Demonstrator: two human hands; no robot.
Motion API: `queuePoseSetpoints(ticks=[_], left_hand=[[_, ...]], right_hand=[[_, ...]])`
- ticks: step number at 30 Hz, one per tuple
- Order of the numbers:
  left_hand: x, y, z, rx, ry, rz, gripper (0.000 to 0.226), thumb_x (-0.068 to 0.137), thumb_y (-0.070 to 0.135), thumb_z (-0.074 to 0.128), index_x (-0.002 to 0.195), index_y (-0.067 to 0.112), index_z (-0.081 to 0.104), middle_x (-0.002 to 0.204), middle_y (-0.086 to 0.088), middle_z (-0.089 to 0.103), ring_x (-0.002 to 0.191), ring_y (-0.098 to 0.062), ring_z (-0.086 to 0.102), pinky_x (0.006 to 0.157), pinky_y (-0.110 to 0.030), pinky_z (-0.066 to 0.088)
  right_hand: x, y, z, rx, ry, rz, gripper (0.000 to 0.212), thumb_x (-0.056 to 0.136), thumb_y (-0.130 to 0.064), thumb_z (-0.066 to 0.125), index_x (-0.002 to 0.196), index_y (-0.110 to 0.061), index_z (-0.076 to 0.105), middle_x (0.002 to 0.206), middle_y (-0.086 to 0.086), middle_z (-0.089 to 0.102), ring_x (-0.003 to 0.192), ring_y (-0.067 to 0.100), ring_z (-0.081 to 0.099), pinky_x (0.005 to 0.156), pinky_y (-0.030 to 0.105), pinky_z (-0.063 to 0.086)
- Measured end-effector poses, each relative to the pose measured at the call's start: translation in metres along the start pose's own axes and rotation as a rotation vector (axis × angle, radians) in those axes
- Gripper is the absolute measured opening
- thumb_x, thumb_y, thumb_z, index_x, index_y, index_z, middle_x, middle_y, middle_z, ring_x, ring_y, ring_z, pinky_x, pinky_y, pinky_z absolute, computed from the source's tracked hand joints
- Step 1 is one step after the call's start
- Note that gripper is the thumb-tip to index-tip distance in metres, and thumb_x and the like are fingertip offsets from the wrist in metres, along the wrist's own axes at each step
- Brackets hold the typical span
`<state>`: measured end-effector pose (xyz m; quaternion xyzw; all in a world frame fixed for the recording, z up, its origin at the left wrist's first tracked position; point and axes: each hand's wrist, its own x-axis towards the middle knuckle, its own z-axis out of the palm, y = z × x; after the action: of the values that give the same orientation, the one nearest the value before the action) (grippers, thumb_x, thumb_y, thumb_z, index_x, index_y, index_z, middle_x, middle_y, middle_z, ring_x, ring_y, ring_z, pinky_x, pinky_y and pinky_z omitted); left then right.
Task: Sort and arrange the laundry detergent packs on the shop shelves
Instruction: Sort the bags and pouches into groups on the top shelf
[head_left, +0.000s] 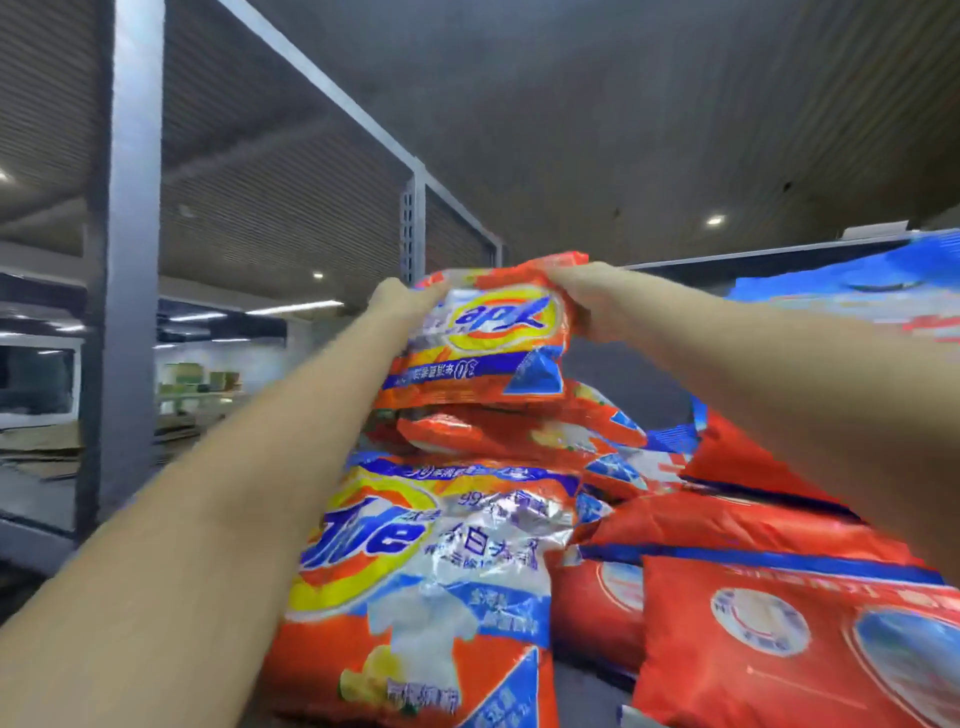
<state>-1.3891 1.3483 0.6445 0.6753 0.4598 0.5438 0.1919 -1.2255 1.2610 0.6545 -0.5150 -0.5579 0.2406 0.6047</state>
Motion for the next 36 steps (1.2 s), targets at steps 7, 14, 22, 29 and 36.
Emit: queuePoseSetpoints(ticks=[7, 14, 22, 29, 36], left_hand=[[-0.005, -0.041, 0.025, 0.431, -0.476, -0.024, 0.051, 0.093, 0.046, 0.053, 0.123, 0.006, 0.061, 0.12, -0.014, 0.062, 0.104, -0.031, 0.061, 0.088, -0.035, 0.046], [-0.011, -0.052, 0.002, 0.292, -0.344, 0.146, 0.044, 0.092, 0.036, 0.052, 0.114, -0.001, 0.062, 0.118, -0.019, 0.063, 0.104, -0.033, 0.061, 0.088, -0.036, 0.05], [-0.086, -0.028, -0.029, 0.154, -0.246, 0.556, 0.035, 0.098, 0.03, 0.043, 0.116, 0.012, 0.066, 0.12, -0.008, 0.064, 0.115, -0.026, 0.055, 0.091, -0.03, 0.041], [-0.19, -0.029, -0.06, 0.102, -0.287, 0.798, 0.032, 0.098, 0.03, 0.043, 0.112, 0.012, 0.065, 0.112, -0.006, 0.068, 0.106, -0.024, 0.059, 0.084, -0.029, 0.038], [-0.315, -0.061, -0.068, 0.067, -0.375, 0.959, 0.026, 0.097, 0.027, 0.049, 0.105, 0.01, 0.067, 0.106, -0.007, 0.068, 0.103, -0.027, 0.058, 0.084, -0.035, 0.038]], right_hand=[[0.008, 0.031, -0.013, -0.439, 0.022, 0.27, 0.023, 0.093, -0.013, 0.055, 0.07, -0.008, 0.054, 0.072, 0.005, 0.057, 0.054, 0.009, 0.054, 0.073, 0.017, 0.049], [-0.049, 0.014, 0.001, -0.576, 0.234, 0.164, 0.026, 0.092, -0.007, 0.055, 0.112, 0.009, 0.056, 0.103, 0.019, 0.061, 0.078, 0.027, 0.063, 0.081, 0.035, 0.054], [-0.147, 0.009, 0.032, -1.494, 0.302, 0.102, 0.025, 0.087, -0.01, 0.046, 0.063, -0.006, 0.048, 0.064, 0.013, 0.049, 0.073, 0.034, 0.049, 0.051, 0.025, 0.034], [-0.246, 0.008, 0.032, -1.581, 0.274, 0.061, 0.025, 0.091, -0.019, 0.046, 0.068, -0.009, 0.05, 0.085, 0.02, 0.058, 0.094, 0.039, 0.058, 0.064, 0.031, 0.033], [-0.377, 0.01, 0.018, -1.46, 0.286, -0.08, 0.027, 0.095, -0.024, 0.05, 0.114, -0.009, 0.061, 0.111, 0.007, 0.067, 0.105, 0.027, 0.058, 0.085, 0.033, 0.042]])
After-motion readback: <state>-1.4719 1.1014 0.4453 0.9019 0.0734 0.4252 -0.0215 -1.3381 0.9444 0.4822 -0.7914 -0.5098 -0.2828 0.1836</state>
